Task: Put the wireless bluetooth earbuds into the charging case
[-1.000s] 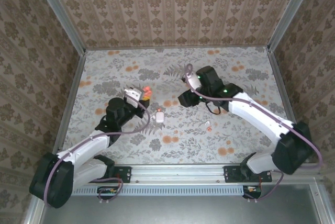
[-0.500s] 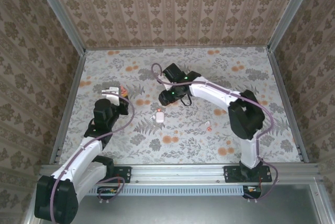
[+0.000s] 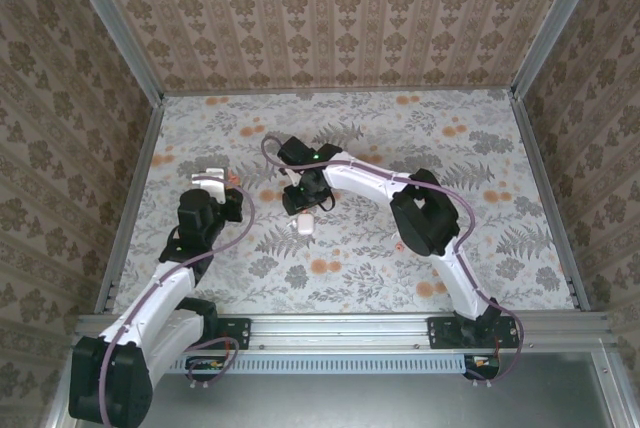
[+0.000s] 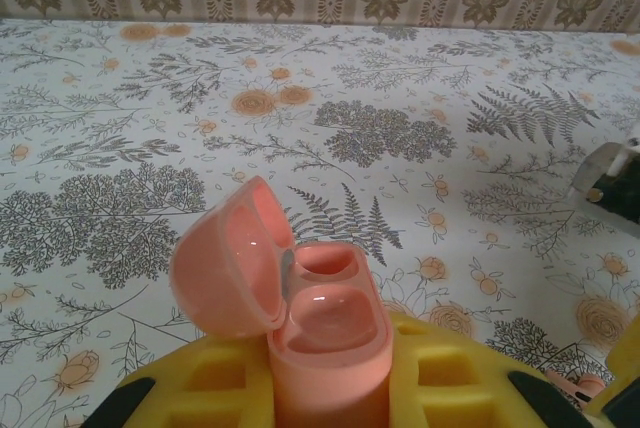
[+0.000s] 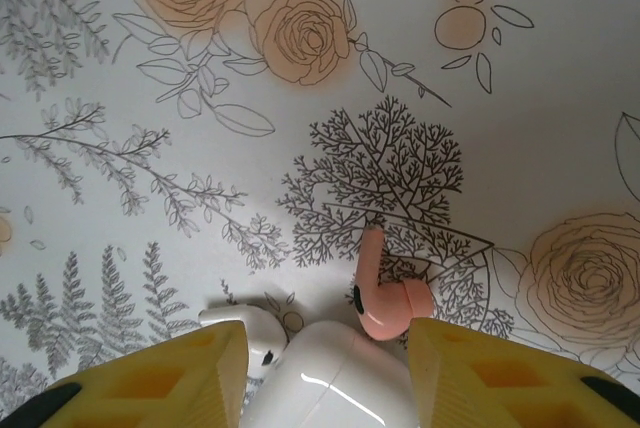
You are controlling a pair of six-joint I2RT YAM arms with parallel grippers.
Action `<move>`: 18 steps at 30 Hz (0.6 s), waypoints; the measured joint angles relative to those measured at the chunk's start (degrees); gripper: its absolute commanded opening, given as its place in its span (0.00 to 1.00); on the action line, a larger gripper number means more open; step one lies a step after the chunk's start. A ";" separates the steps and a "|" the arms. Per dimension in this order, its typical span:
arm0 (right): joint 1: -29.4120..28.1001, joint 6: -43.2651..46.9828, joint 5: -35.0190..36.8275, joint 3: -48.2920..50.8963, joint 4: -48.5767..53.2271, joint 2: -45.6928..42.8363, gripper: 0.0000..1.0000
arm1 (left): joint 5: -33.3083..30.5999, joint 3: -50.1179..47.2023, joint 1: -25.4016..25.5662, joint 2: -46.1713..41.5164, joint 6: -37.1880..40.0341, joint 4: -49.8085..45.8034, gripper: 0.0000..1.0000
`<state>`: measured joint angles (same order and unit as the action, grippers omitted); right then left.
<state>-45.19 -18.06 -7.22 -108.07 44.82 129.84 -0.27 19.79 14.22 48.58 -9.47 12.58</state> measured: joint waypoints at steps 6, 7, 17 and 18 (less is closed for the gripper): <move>-0.09 -0.17 1.75 -1.75 2.10 2.10 0.48 | 0.00 0.00 -0.46 -0.37 0.02 -0.57 0.19; -0.09 -0.20 2.05 -1.86 2.16 2.38 0.48 | 0.00 0.00 -0.57 -0.50 0.02 -0.57 0.19; -0.09 -0.26 4.11 -2.93 2.82 4.17 0.42 | 0.04 0.00 -1.22 -0.87 0.02 -0.63 0.19; -0.09 -0.22 4.28 -2.99 2.80 4.20 0.41 | 0.04 0.00 -1.25 -0.87 0.02 -0.63 0.19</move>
<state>-45.28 -18.28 -2.94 -111.07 47.62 134.04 -0.23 19.79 12.97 47.70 -9.45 11.94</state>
